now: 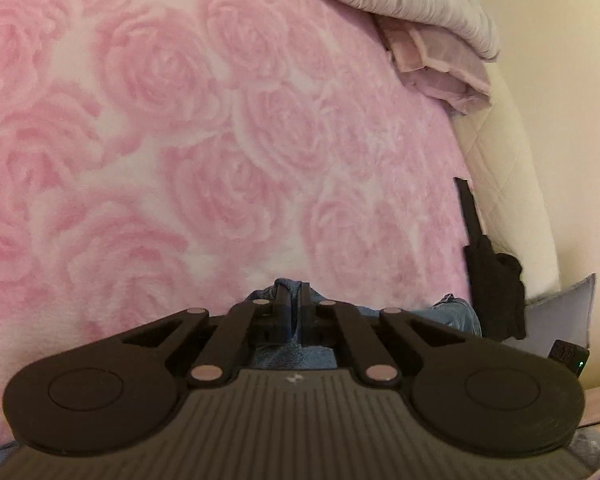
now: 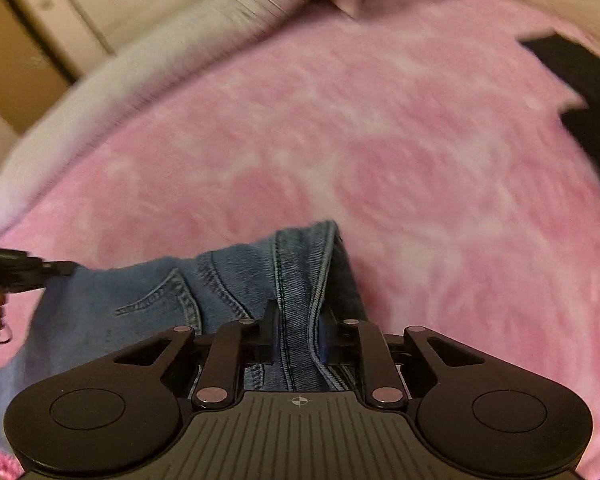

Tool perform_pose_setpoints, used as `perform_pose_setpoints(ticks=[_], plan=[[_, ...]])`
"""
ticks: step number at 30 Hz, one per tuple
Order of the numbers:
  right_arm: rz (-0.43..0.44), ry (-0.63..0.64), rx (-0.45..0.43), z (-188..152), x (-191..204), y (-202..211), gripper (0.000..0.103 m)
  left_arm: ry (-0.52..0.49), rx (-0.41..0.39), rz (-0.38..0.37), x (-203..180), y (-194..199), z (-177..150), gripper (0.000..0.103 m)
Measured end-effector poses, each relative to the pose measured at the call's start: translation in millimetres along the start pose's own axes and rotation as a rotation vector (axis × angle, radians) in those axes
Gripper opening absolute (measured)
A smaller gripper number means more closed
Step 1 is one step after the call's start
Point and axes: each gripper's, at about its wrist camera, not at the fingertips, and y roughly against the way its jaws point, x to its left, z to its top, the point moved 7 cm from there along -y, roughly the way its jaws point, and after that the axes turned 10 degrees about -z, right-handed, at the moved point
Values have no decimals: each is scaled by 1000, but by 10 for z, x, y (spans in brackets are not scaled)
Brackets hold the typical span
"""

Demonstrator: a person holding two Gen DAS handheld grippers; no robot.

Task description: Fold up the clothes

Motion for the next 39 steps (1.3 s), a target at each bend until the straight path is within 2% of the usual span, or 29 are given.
perform_pose_setpoints(ticks=[3,5,7,9,10,12,14,17,18,20,21,22,25,28,31,35,36,39], plan=[[-70,11,-12,99,92,-152,27,-111,-5,66,1,-158,21,3],[-99,12,-43,213,103,-86,37,-122,-26,66,-34,-94,50,4],[-127,18,-72,300,108,12,43,-139,-156,119,-54,196,79,6],[-192,16,-123,299,98,193,45,-108,-293,186,2,598,82,10],[-229,13,-152,295,90,293,45,-79,-334,199,33,775,24,10],[-238,13,-183,233,141,440,45,-65,-367,186,21,1085,-169,10],[-209,13,-194,126,242,558,45,-87,-330,171,-44,1208,-442,10],[-127,39,-114,-204,481,484,45,-169,-220,173,-69,1044,-867,10],[-125,58,-85,-334,546,421,45,-196,-183,178,-28,970,-986,10],[-196,93,-54,-564,558,231,45,-198,-184,213,205,870,-1071,8],[-235,99,-57,-645,536,167,45,-183,-208,224,363,855,-1066,2],[-254,86,-77,-687,508,159,45,-156,-239,206,498,872,-1040,3],[-289,20,-117,-747,481,290,45,-140,-309,199,563,1087,-1021,2],[-254,-71,-99,-845,525,512,45,-164,-294,178,401,1302,-1264,3],[-143,-300,-59,-1008,468,685,45,-132,-266,162,292,1497,-1655,3],[-2,-623,-25,-1190,234,719,45,4,-278,108,207,1703,-2108,3],[22,-674,-22,-1215,182,710,45,18,-284,104,219,1740,-2199,3],[63,-716,-46,-1215,40,637,45,41,-316,121,323,1794,-2402,3]])
